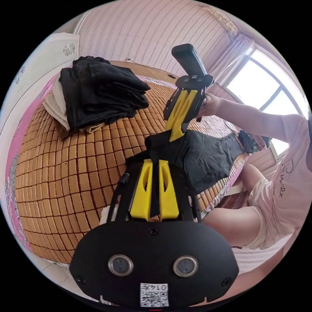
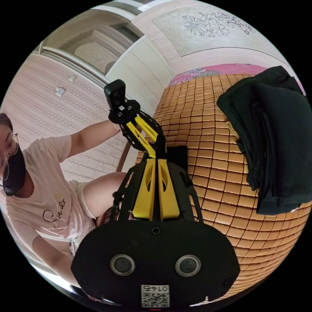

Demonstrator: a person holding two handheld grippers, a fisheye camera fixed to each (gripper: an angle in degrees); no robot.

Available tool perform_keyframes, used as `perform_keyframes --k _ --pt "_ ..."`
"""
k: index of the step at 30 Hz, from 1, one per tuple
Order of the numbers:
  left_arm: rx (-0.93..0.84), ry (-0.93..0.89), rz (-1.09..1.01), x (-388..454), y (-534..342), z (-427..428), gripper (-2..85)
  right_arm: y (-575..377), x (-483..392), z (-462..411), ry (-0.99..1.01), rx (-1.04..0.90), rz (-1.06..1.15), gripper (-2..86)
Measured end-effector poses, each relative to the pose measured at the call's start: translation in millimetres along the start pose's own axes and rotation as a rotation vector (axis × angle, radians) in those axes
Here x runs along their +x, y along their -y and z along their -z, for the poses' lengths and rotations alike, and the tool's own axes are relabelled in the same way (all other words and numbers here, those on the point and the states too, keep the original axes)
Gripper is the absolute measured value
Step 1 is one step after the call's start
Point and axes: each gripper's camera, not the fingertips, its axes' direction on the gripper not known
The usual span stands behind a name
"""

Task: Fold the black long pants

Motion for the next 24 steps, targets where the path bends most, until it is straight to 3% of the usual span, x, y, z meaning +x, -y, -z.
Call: perform_keyframes --k 5,10,18,24 --pt "-0.177 -0.018 0.137 -12.2 16.9 1.2 -0.8 25.4 15.0 -10.1 -0.086 -0.059 -0.065 4.4" --pt "-0.300 -0.013 0.268 -25.0 33.0 -6.2 -1.0 39.4 21.3 -16.8 -0.079 -0.073 -0.075 1.3" --pt "-0.327 -0.144 0.239 -15.7 35.6 -0.6 -1.0 57.0 24.2 -12.3 0.125 -0.089 -0.014 0.5" --pt "-0.369 -0.172 0.303 -12.6 32.5 -17.3 -1.0 67.6 17.6 -31.5 0.058 -0.156 -0.032 0.8"
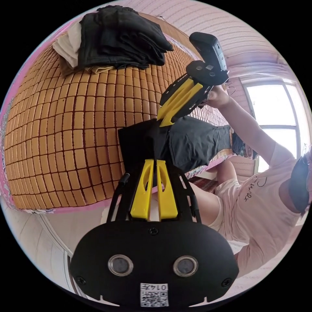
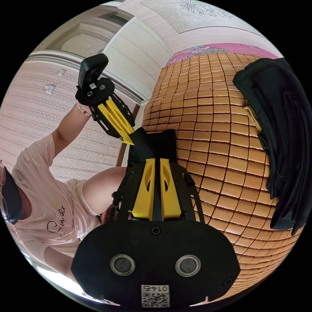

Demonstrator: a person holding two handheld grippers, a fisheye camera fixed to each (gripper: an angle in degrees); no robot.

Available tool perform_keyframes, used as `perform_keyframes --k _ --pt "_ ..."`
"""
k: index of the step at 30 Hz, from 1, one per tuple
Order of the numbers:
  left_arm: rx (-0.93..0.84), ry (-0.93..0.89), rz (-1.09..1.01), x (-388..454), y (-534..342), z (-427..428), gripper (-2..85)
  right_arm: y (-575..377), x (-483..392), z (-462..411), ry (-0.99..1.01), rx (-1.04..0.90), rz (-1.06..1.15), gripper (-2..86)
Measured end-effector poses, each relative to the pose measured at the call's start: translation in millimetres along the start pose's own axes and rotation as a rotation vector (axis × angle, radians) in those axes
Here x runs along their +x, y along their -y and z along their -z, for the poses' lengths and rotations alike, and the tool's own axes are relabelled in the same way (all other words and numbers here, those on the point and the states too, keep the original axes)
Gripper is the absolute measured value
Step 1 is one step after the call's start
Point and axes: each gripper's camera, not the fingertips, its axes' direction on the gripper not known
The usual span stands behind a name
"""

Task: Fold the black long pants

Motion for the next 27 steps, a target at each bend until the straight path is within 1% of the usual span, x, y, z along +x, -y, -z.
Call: perform_keyframes --k 2,5,7,9,10,11,13,15,16,18,19,20,21,22,23,24,25,26,27 --pt "-0.013 -0.003 0.001 3.5 1.9 -2.0 -0.9 0.7 -4.6 -0.8 0.018 -0.016 -0.004 0.8" --pt "-0.062 0.047 0.059 2.1 8.5 -12.3 -0.8 3.2 -9.7 -6.3 0.021 -0.020 -0.031 1.0" --pt "-0.119 0.070 0.140 -5.9 16.6 -34.6 -0.5 5.7 -12.5 -20.4 -0.047 -0.041 -0.075 1.3" --pt "-0.149 0.057 0.185 -8.5 20.1 -51.6 0.3 0.5 -20.6 -34.1 -0.128 -0.049 -0.108 1.7" --pt "-0.122 0.034 0.209 -6.9 19.1 -53.4 1.3 -3.2 -23.5 -32.7 -0.136 -0.034 -0.115 1.8" --pt "-0.101 0.049 0.213 -4.3 18.1 -53.2 1.8 -14.8 -31.2 -24.9 -0.157 0.014 -0.124 2.1" --pt "-0.050 0.181 0.210 11.8 13.3 -50.5 4.4 -45.8 -48.1 -5.0 -0.253 0.109 -0.150 2.1" --pt "0.015 0.295 0.229 25.0 10.0 -46.7 4.4 -112.2 -79.3 24.2 -0.399 0.235 -0.181 1.2" --pt "0.068 0.421 0.266 34.0 7.4 -45.3 1.7 -131.8 -87.1 29.9 -0.439 0.254 -0.200 0.9" --pt "0.123 0.604 0.295 49.1 4.3 -47.9 -0.1 -217.2 -116.9 42.9 -0.576 0.291 -0.323 0.2" --pt "0.142 0.652 0.310 58.6 2.8 -50.5 -0.4 -239.1 -124.0 43.6 -0.597 0.296 -0.362 0.1" --pt "0.164 0.665 0.316 64.7 1.3 -50.4 -0.4 -282.3 -138.3 42.0 -0.610 0.304 -0.447 -0.1" --pt "0.224 0.664 0.309 81.7 -2.9 -48.6 -0.5 -322.6 -154.0 35.2 -0.592 0.302 -0.515 -0.1" --pt "0.300 0.626 0.236 108.4 -7.6 -48.3 -0.8 -341.4 -162.5 30.2 -0.583 0.302 -0.549 -0.2" --pt "0.336 0.605 0.185 124.6 -9.9 -50.0 -0.8 -375.5 -180.3 17.1 -0.572 0.295 -0.614 -0.2" --pt "0.380 0.567 0.073 160.0 -14.3 -59.2 -0.9 -403.7 -198.2 0.8 -0.573 0.274 -0.674 -0.3" --pt "0.401 0.526 -0.029 197.0 -18.1 -76.3 -0.9 -415.7 -206.7 -7.9 -0.579 0.262 -0.702 -0.3" --pt "0.402 0.502 -0.082 215.9 -19.5 -88.0 -1.0 -435.4 -221.9 -25.2 -0.587 0.242 -0.755 -0.3" --pt "0.391 0.439 -0.179 253.2 -21.7 -117.0 -1.0 -448.8 -234.1 -41.5 -0.579 0.230 -0.782 -0.3"
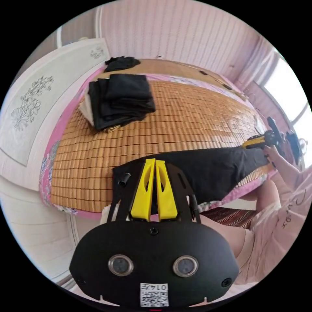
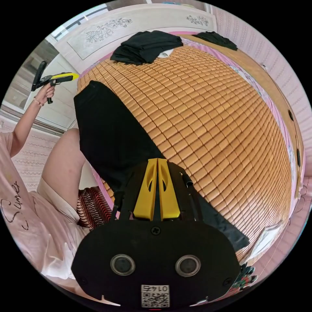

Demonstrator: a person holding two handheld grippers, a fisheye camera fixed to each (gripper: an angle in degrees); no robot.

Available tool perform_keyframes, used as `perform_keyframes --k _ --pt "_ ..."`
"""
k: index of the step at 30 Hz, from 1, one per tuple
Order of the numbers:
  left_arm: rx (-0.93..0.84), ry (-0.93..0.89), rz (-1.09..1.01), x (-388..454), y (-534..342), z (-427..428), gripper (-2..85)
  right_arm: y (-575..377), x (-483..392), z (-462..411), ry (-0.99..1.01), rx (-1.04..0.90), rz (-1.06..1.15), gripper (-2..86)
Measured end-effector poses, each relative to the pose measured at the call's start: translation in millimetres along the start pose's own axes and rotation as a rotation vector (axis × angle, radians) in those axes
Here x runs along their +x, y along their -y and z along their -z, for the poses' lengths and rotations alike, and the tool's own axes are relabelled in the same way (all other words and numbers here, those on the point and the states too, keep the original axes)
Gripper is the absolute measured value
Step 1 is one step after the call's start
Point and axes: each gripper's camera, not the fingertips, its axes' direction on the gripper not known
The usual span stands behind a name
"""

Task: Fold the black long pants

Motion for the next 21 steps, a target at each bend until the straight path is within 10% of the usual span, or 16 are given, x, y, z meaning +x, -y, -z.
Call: perform_keyframes --k 7,21 --pt "-0.067 -0.286 -0.220 237.8 -12.8 -101.0 -1.0 -28.3 -19.0 -10.0 -0.066 0.058 -0.006 -0.3" --pt "-0.247 -0.204 -0.328 317.0 -29.4 -168.8 -1.0 -74.7 9.9 -59.3 -0.090 -0.254 0.090 -0.5"
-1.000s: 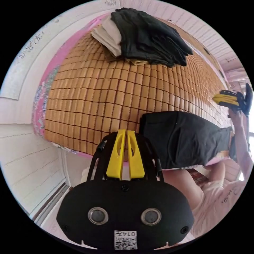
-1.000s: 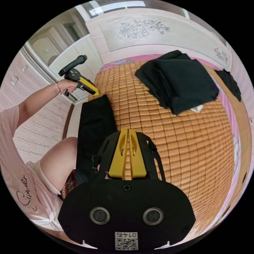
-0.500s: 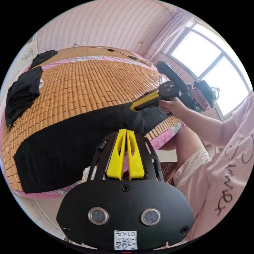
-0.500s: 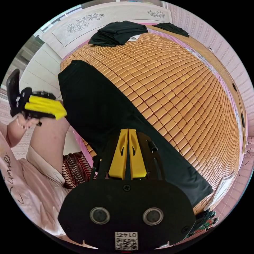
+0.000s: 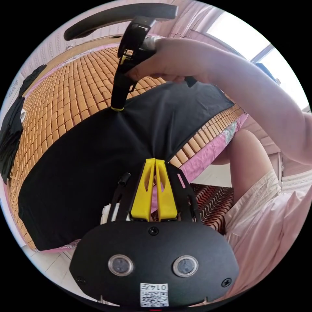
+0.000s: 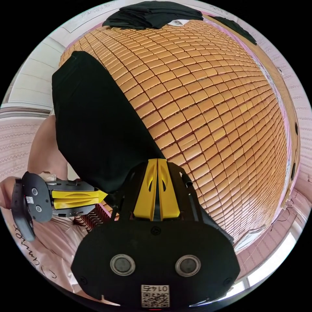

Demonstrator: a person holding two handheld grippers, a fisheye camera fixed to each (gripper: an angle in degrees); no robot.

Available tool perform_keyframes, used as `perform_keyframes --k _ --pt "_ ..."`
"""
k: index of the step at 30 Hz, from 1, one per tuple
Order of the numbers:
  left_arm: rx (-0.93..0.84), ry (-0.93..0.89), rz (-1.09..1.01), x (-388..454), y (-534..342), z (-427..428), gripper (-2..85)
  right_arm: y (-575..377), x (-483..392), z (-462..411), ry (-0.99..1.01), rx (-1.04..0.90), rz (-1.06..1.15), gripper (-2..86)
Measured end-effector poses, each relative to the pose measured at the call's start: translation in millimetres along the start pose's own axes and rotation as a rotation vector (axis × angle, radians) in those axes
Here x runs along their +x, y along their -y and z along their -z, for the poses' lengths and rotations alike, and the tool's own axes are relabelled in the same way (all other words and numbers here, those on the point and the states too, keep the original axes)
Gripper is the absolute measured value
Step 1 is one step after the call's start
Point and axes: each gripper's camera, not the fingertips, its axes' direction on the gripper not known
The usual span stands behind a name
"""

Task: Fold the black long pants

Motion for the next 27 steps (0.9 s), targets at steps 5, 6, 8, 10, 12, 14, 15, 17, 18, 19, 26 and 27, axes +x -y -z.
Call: perform_keyframes --k 5,6,8,10,12,14,15,17,18,19,26,27 --pt "-0.010 -0.013 0.003 10.2 6.6 -8.4 -1.0 -64.3 18.4 -10.6 0.077 0.127 -0.061 -0.4" --pt "0.008 0.000 0.021 11.6 5.2 -5.9 -0.9 -96.8 19.4 -7.4 0.054 0.218 -0.091 -0.3" --pt "0.038 0.011 0.044 12.3 1.4 1.5 -0.9 -158.6 26.1 -5.6 0.035 0.340 -0.203 -0.1" --pt "0.064 0.023 0.090 9.2 -5.5 9.7 -0.9 -231.0 38.4 -13.6 0.022 0.420 -0.364 0.1" --pt "0.060 0.057 0.120 6.6 -9.9 11.0 -0.8 -334.7 59.2 -37.4 -0.031 0.414 -0.641 1.8" --pt "0.042 0.097 0.149 4.5 -13.0 8.6 -0.8 -414.3 74.2 -58.3 -0.068 0.383 -0.868 5.8" --pt "0.033 0.112 0.168 3.6 -14.6 6.4 -0.8 -464.2 83.7 -73.5 -0.068 0.347 -1.011 9.5" --pt "0.014 0.115 0.193 3.2 -16.7 2.7 -0.8 -528.9 94.7 -93.9 -0.040 0.324 -1.191 12.6" --pt "0.004 0.124 0.205 3.8 -18.4 0.1 -0.8 -563.0 99.4 -104.8 0.000 0.359 -1.273 13.1" --pt "-0.003 0.142 0.221 4.1 -20.2 -2.6 -0.8 -577.0 101.4 -110.3 0.016 0.378 -1.304 13.4" --pt "-0.043 0.150 0.290 -2.2 -17.7 -24.3 -0.9 -644.7 115.1 -177.3 0.049 0.424 -1.428 9.6" --pt "-0.037 0.151 0.275 -2.1 -16.2 -26.2 -0.9 -648.5 113.6 -183.8 0.008 0.405 -1.430 7.6"
